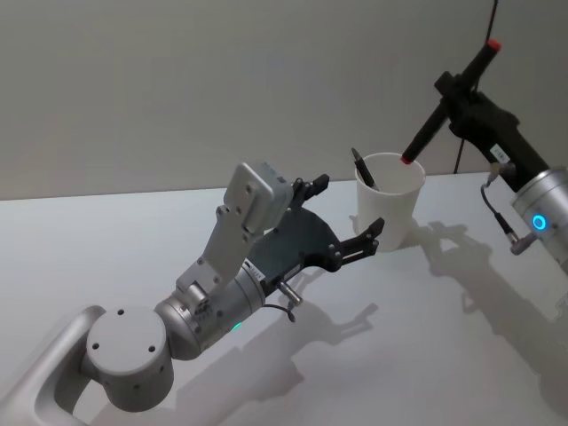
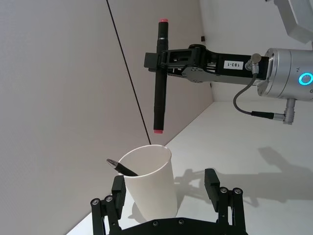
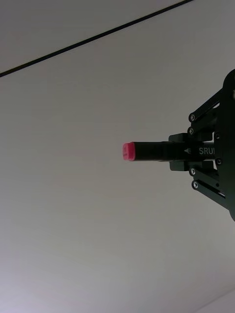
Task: Place the pen into the pen holder.
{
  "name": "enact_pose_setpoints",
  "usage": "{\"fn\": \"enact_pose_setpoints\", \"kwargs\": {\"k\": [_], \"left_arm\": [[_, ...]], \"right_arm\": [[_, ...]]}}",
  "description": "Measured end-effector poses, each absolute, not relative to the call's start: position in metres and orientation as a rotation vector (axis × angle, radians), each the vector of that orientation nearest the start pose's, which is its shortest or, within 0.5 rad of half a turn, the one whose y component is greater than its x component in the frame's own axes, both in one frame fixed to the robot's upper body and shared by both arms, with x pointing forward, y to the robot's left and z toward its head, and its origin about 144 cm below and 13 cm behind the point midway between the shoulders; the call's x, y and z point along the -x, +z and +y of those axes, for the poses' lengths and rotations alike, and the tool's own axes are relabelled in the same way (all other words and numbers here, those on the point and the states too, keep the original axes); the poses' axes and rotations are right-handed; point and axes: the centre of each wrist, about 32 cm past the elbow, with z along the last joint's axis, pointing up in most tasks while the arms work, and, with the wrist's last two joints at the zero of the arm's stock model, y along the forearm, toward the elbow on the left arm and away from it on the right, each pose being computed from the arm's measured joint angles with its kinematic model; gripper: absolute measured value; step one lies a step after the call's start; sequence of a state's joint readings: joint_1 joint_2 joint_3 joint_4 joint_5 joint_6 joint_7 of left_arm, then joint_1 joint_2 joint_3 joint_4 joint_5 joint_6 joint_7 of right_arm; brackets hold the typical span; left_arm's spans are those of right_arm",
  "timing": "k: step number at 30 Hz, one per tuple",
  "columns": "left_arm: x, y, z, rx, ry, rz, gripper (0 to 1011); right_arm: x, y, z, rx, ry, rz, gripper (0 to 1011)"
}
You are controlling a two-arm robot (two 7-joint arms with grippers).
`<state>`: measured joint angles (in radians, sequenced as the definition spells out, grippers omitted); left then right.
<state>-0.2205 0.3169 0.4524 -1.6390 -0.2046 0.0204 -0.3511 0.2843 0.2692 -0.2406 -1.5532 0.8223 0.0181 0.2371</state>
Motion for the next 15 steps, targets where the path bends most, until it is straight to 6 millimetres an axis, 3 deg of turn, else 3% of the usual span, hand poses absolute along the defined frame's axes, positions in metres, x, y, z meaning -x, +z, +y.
{"fn": "enact_pose_setpoints", "kwargs": {"k": [15], "left_arm": [[-0.4867, 1.2048, 0.1772, -0.040, 0.775, -0.207, 1001]], "right_arm": [[-0.5320, 1.2285, -0.2306, -0.323, -1.059, 0.011, 189]]}}
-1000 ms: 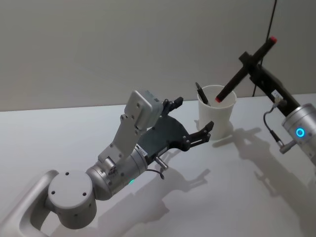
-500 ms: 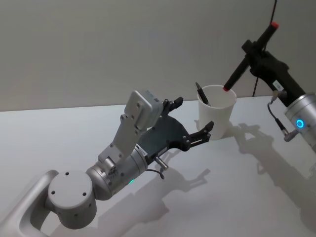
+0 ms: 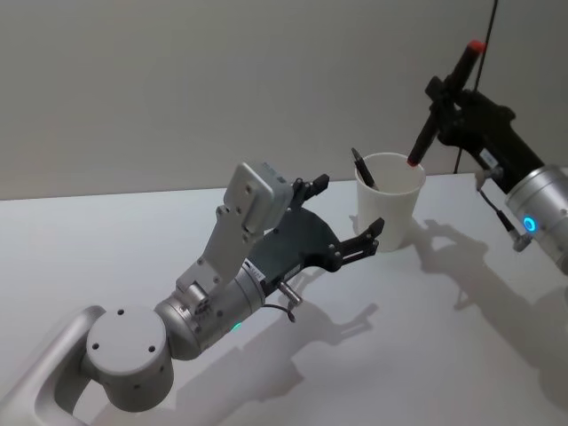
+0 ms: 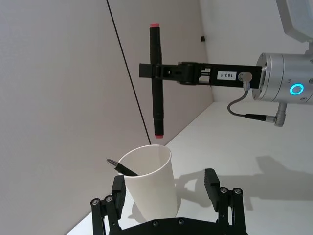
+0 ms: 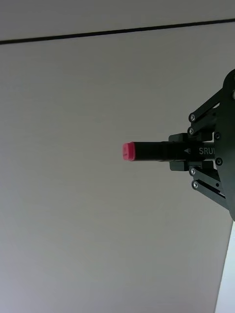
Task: Place the pen into the pen holder.
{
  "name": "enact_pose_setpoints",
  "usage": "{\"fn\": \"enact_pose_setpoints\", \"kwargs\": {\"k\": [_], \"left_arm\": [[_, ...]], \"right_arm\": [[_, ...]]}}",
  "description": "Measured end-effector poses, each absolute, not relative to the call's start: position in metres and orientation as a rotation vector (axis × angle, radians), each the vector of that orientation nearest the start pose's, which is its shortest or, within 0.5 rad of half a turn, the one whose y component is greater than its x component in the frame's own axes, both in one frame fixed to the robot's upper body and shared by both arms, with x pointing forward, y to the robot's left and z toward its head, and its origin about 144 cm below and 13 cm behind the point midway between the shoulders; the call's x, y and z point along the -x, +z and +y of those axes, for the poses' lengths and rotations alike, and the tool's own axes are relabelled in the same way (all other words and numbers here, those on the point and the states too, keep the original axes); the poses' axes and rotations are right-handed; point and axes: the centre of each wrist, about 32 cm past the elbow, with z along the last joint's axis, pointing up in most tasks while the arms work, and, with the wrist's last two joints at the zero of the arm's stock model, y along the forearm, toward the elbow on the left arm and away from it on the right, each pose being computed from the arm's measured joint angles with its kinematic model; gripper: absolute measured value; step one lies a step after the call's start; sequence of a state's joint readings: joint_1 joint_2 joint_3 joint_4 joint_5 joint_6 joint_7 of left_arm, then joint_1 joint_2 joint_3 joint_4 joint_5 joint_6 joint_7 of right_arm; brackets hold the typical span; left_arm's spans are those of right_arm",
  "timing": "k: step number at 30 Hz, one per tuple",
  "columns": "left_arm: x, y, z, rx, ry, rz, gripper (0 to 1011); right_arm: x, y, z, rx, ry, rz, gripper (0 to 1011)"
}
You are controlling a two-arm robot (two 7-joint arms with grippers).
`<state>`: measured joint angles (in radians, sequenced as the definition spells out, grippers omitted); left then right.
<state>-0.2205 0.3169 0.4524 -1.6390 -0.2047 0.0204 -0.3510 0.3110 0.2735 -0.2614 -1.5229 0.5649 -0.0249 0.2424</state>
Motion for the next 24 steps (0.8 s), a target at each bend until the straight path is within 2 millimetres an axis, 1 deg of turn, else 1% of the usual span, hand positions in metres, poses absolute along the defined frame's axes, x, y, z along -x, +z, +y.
{"fn": "enact_pose_setpoints", "kwargs": {"k": [10, 24], "left_arm": [[-0.487, 1.205, 0.177, -0.040, 0.775, -0.207, 1001], [-0.487, 1.205, 0.177, -0.040, 0.775, -0.207, 1001]], "right_arm": [[-0.535, 1.220, -0.225, -0.204, -1.079, -0.086, 189], [-0.545, 1.205, -0.216, -0.115, -1.099, -0.148, 189]]}}
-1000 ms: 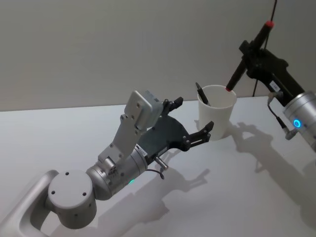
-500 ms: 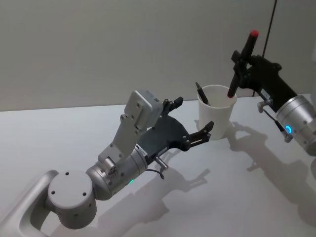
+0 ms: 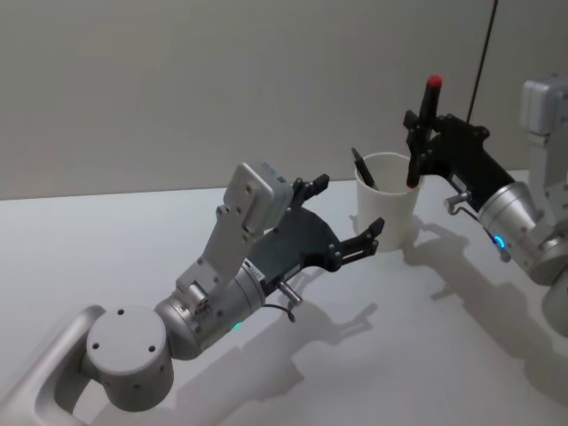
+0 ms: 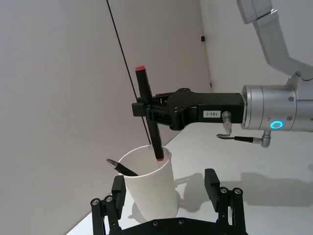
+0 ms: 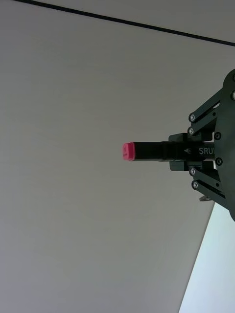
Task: Place the pen into the pen holder.
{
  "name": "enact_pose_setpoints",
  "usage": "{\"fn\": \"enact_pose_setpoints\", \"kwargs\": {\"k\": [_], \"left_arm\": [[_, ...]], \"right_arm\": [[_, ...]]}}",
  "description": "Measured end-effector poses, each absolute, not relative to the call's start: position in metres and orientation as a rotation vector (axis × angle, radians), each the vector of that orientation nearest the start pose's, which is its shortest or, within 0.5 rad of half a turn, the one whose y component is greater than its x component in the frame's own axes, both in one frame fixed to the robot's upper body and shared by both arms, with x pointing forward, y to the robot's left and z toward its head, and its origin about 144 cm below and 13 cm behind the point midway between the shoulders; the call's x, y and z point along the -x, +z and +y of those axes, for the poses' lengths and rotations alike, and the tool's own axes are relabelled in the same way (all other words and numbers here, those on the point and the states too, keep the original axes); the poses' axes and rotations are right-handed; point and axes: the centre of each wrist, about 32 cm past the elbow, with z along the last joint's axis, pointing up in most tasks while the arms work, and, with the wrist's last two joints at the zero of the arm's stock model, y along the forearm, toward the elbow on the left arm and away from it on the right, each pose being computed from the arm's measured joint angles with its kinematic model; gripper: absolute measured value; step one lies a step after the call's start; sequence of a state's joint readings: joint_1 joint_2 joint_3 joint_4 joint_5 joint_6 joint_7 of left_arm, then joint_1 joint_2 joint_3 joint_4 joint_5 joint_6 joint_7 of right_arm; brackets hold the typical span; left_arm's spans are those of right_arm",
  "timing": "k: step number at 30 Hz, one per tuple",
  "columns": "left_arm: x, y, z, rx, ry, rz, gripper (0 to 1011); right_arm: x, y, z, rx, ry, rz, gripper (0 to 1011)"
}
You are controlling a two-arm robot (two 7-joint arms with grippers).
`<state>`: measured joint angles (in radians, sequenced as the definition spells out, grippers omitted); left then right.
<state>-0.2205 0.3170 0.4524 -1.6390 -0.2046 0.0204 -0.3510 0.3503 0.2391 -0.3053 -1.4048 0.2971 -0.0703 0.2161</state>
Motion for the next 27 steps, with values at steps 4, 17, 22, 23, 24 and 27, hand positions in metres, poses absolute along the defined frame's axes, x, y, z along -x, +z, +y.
{"fn": "enact_pose_setpoints", "kwargs": {"k": [4, 17, 22, 23, 24, 27], "left_arm": [[-0.487, 1.205, 0.177, -0.040, 0.775, -0.207, 1001], [-0.487, 1.205, 0.177, -0.040, 0.775, -0.207, 1001], [-0.487, 1.205, 0.177, -0.040, 0.775, -0.207, 1001], [-0.487, 1.205, 0.177, -0.040, 0.775, -0.207, 1001], [-0.487, 1.205, 0.177, -0.040, 0.775, -0.207, 1001], [-0.487, 1.205, 0.177, -0.040, 0.775, -0.207, 1001]], "right_arm": [[-0.549, 1.201, -0.213, -0.106, -1.099, -0.156, 189], [-0.556, 1.195, -0.205, -0.094, -1.096, -0.173, 388], [-0.557, 1.194, -0.204, -0.091, -1.095, -0.176, 587], [-0.558, 1.193, -0.204, -0.090, -1.095, -0.176, 587], [-0.558, 1.193, -0.204, -0.089, -1.095, -0.177, 618], [-0.558, 1.193, -0.203, -0.088, -1.094, -0.178, 727]]}}
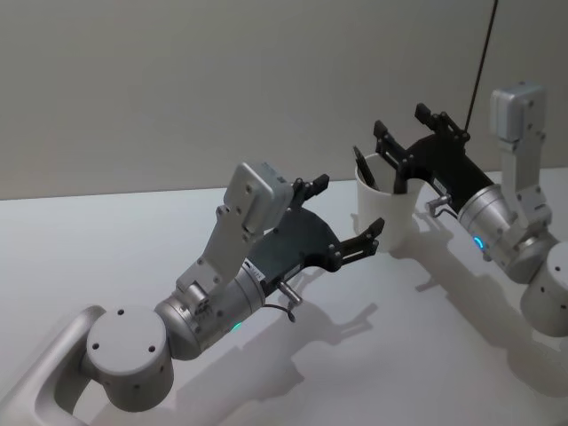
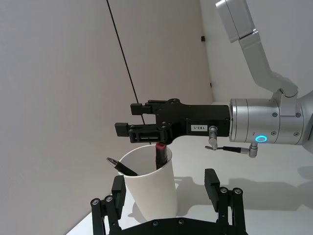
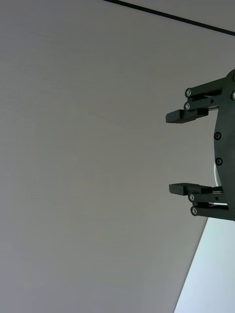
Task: Place the pen into the pen holder.
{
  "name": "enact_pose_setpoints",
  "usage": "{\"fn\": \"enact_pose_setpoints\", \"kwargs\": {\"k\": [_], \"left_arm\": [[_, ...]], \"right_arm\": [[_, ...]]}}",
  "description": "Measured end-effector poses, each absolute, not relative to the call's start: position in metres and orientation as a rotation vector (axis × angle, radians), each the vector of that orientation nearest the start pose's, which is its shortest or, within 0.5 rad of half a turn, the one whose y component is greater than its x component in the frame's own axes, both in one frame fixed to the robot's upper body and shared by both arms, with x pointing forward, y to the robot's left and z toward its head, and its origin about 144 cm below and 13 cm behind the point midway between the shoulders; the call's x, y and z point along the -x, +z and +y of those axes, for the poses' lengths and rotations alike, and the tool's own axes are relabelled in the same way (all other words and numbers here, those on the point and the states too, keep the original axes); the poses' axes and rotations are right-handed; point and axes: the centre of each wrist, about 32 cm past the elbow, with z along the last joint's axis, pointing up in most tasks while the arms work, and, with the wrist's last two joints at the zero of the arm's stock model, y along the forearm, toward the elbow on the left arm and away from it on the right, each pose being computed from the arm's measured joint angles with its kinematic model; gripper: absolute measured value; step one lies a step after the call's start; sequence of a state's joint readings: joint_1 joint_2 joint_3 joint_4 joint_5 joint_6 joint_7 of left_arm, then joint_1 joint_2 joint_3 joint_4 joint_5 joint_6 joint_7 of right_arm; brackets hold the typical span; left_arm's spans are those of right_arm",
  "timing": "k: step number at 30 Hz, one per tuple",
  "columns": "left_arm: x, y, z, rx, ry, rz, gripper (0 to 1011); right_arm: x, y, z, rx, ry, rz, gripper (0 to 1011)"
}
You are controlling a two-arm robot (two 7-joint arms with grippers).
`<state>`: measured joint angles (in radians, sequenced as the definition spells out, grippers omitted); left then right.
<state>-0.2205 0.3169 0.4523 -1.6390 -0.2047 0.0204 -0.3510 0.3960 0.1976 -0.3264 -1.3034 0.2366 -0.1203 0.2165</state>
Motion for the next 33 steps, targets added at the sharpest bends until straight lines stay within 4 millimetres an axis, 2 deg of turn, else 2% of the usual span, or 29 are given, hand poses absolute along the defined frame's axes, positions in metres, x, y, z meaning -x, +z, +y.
{"fn": "enact_pose_setpoints", "kwargs": {"k": [3, 7, 10, 33], "left_arm": [[-0.487, 1.205, 0.177, -0.040, 0.775, -0.207, 1001], [-0.487, 1.205, 0.177, -0.040, 0.775, -0.207, 1001], [-0.487, 1.205, 0.177, -0.040, 0.775, -0.207, 1001], [-0.487, 1.205, 0.179, -0.041, 0.801, -0.211, 1001]], "right_arm": [[-0.559, 1.192, -0.203, -0.088, -1.094, -0.178, 783], [-0.559, 1.192, -0.203, -0.088, -1.094, -0.178, 928], [-0.558, 1.193, -0.203, -0.094, -1.095, -0.176, 988], [-0.544, 1.200, -0.216, -0.134, -1.138, -0.155, 1002]]}}
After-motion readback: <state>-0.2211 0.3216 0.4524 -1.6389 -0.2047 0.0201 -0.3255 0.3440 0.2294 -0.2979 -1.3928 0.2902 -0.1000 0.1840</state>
